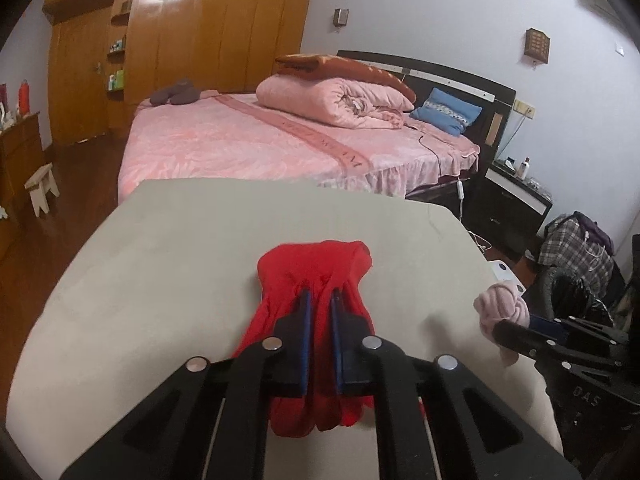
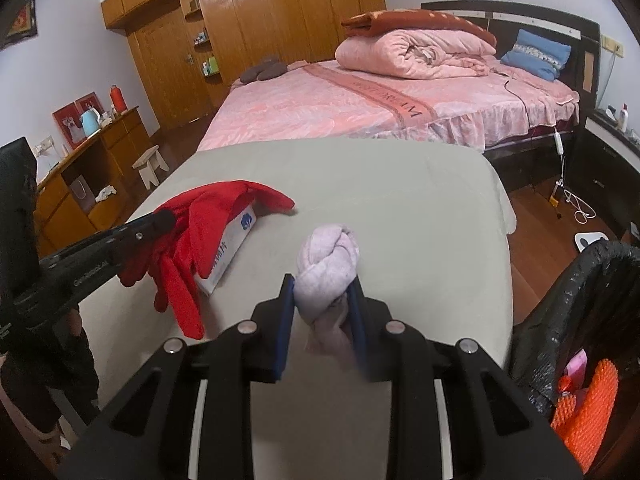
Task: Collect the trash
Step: 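Grasp the pink sock with the right tool while the left tool grasps the red glove, then carry the red glove and pink sock over the black bin and open both tools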
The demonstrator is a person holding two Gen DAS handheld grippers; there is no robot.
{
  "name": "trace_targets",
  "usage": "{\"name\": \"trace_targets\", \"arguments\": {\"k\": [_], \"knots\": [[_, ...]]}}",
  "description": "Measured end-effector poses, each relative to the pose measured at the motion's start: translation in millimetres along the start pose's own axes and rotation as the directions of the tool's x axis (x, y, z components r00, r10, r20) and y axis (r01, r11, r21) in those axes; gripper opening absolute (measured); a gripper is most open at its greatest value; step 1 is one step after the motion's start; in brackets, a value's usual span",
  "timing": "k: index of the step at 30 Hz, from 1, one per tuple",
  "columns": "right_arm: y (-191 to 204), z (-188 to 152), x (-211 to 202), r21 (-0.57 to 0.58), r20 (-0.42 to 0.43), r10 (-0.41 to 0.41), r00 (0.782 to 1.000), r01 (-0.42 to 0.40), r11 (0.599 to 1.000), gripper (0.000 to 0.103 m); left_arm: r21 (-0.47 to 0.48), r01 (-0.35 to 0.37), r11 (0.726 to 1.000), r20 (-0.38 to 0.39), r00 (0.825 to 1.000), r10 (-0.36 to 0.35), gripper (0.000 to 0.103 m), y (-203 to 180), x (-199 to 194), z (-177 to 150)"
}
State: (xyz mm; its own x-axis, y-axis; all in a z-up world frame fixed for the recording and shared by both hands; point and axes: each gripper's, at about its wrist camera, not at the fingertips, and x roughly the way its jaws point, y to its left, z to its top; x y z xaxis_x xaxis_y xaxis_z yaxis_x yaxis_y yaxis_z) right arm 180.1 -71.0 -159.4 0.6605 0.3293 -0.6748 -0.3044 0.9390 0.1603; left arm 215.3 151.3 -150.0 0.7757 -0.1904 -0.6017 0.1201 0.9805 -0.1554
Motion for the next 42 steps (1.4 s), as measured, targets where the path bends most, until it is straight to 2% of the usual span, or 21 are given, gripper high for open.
{"name": "trace_targets", "arguments": {"k": [11,16,19,20,22,27,37,38,39,40,41,42], "knots": [[3,0,-4,-0.002,0.001,0.005,1.000,-0.005,1.000,0.025,0.030,0.024,0.999,-0.038,0.999,-0.023,0.009,-14,-24,-18],[3,1,-6,0.002,0.011,0.000,1.000,0.000,1.000,0.025,0.061,0.081,0.995,-0.056,0.995,-0.078,0.009,-30,-32,-25],[1,1,-8,0.010,0.013,-0.010,1.000,0.010,1.000,0.025,0.072,0.100,0.992,-0.100,0.991,-0.093,0.017,-40,-26,-32],[0,1,-9,0.012,0.011,-0.013,1.000,0.013,1.000,0.025,0.070,0.097,0.993,-0.101,0.991,-0.089,0.029,-41,-24,-34],[-1,1,-11,0.012,0.009,-0.017,1.000,0.017,1.000,0.025,0.055,0.093,0.994,-0.089,0.992,-0.088,0.042,-39,-24,-34],[0,-2,-13,0.015,0.010,-0.021,1.000,0.020,1.000,0.025,0.038,0.038,0.999,-0.059,0.998,-0.035,0.049,-27,-25,-29],[-2,1,-10,0.016,0.003,-0.025,1.000,0.025,1.000,0.025,-0.003,0.048,0.999,-0.132,0.990,-0.048,0.051,-16,13,-29],[-3,1,-10,0.015,0.002,-0.027,1.000,0.027,1.000,0.025,-0.001,0.055,0.998,-0.135,0.989,-0.055,0.048,-18,17,-28],[-3,1,-10,0.014,0.001,-0.028,1.000,0.028,1.000,0.025,0.007,0.058,0.998,-0.137,0.989,-0.057,0.038,-20,19,-28],[-4,1,-10,0.014,0.001,-0.030,1.000,0.030,0.999,0.025,0.018,0.062,0.998,-0.140,0.988,-0.059,0.010,-22,21,-28],[-5,1,-11,0.015,0.002,-0.031,1.000,0.031,0.999,0.025,0.027,0.073,0.997,-0.147,0.987,-0.068,0.005,-25,23,-27],[-6,2,-12,0.015,0.005,-0.033,0.999,0.033,0.999,0.025,0.025,0.077,0.997,-0.136,0.988,-0.073,0.005,-25,21,-26]]}}
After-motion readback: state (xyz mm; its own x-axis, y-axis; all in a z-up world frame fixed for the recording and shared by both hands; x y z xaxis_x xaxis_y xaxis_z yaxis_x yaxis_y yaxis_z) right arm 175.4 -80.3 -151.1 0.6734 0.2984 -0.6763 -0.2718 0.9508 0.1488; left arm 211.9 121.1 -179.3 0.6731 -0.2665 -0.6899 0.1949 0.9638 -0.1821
